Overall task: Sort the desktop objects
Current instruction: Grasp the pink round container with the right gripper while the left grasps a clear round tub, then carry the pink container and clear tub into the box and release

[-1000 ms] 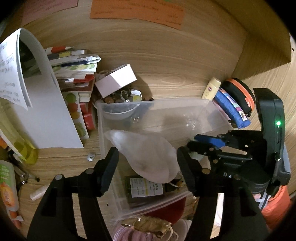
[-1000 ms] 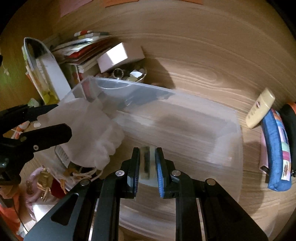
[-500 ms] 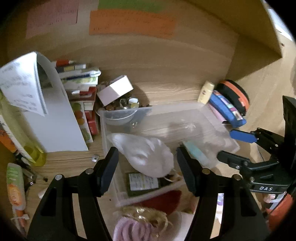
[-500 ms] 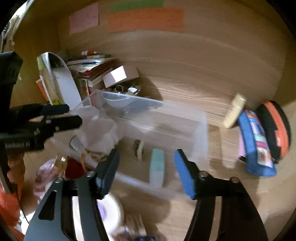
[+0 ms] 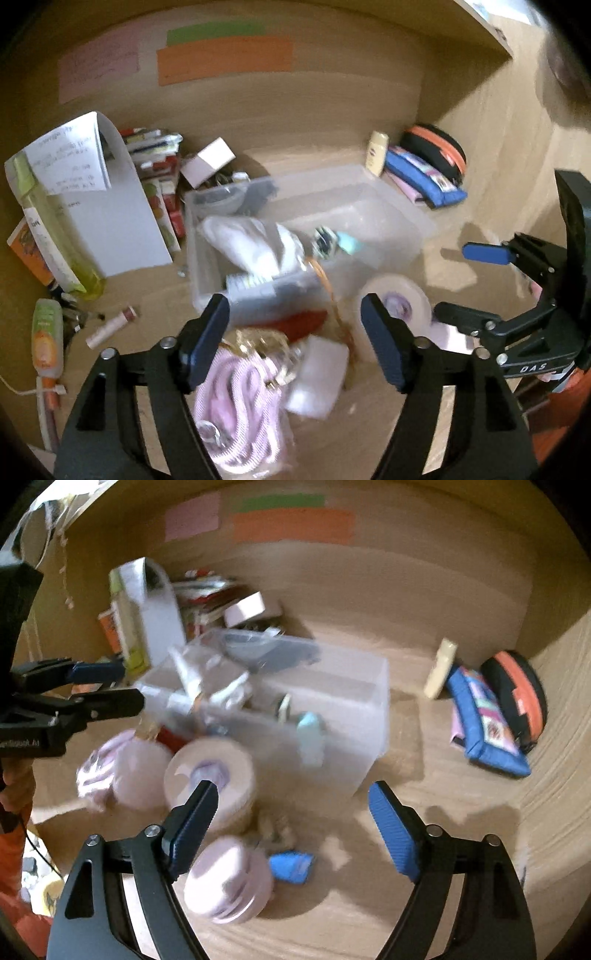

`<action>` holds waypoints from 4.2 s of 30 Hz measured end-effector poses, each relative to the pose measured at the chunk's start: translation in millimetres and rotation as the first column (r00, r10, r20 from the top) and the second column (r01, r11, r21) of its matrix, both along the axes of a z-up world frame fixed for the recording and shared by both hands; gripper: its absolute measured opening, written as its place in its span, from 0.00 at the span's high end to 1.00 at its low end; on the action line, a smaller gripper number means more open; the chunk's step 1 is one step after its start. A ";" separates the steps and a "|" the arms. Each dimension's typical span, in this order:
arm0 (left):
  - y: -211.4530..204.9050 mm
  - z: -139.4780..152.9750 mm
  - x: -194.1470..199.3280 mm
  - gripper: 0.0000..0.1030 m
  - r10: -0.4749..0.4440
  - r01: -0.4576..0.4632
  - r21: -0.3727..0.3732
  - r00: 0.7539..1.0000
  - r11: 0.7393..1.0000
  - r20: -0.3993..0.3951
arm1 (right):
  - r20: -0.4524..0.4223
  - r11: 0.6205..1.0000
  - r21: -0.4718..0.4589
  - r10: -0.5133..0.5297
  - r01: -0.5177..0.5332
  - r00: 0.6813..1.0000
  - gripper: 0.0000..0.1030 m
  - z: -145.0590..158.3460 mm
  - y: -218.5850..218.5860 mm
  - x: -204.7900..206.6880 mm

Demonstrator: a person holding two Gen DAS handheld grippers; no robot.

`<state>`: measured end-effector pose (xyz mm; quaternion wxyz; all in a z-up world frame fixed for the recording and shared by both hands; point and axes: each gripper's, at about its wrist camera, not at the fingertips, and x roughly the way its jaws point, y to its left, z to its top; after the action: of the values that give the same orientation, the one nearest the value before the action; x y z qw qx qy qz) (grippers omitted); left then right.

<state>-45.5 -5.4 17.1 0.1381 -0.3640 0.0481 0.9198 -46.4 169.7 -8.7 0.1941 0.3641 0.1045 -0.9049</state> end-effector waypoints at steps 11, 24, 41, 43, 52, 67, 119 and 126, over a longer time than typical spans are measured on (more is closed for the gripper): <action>-4.2 -32.9 23.4 0.28 0.040 -0.041 0.011 0.995 0.999 0.092 | 0.097 0.993 -0.032 0.116 -0.113 0.989 0.21 -35.2 -15.7 24.9; 1.0 -38.4 21.1 0.42 0.003 -0.007 0.033 0.995 0.999 0.100 | 0.174 0.986 -0.060 0.164 -0.156 0.971 0.31 -57.6 -15.3 26.6; -12.0 -39.5 23.2 0.71 0.043 -0.058 0.102 0.989 0.993 0.142 | 0.129 0.988 -0.120 0.112 -0.097 0.985 0.43 -36.3 4.9 23.0; -16.1 -37.2 24.1 0.71 0.045 -0.064 0.128 0.988 0.990 0.145 | 0.089 0.990 -0.109 0.094 -0.084 0.992 0.43 -24.5 8.2 21.8; -22.2 -27.3 40.0 0.71 0.056 -0.071 0.131 0.992 0.989 0.115 | -0.022 0.989 -0.129 0.064 -0.066 0.998 0.43 14.5 13.7 10.8; -24.7 -2.8 38.2 0.72 0.075 -0.084 0.154 0.995 0.985 0.061 | -0.047 0.984 -0.155 0.080 -0.086 0.996 0.43 25.6 6.8 -4.8; -35.4 3.9 -29.0 0.69 0.070 -0.070 0.084 0.998 0.994 -0.001 | 0.120 0.997 -0.077 0.019 -0.010 0.993 0.42 -22.6 -15.8 -121.5; -3.8 2.1 -7.5 0.48 -0.032 0.033 0.057 0.999 0.998 -0.018 | 0.094 0.996 -0.082 0.031 -0.023 0.995 0.40 -15.0 -16.0 -116.5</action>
<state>-52.9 -9.3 19.2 0.1633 -0.3513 0.0287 0.9215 -162.9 153.7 -23.7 0.2257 0.3973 0.0631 -0.8873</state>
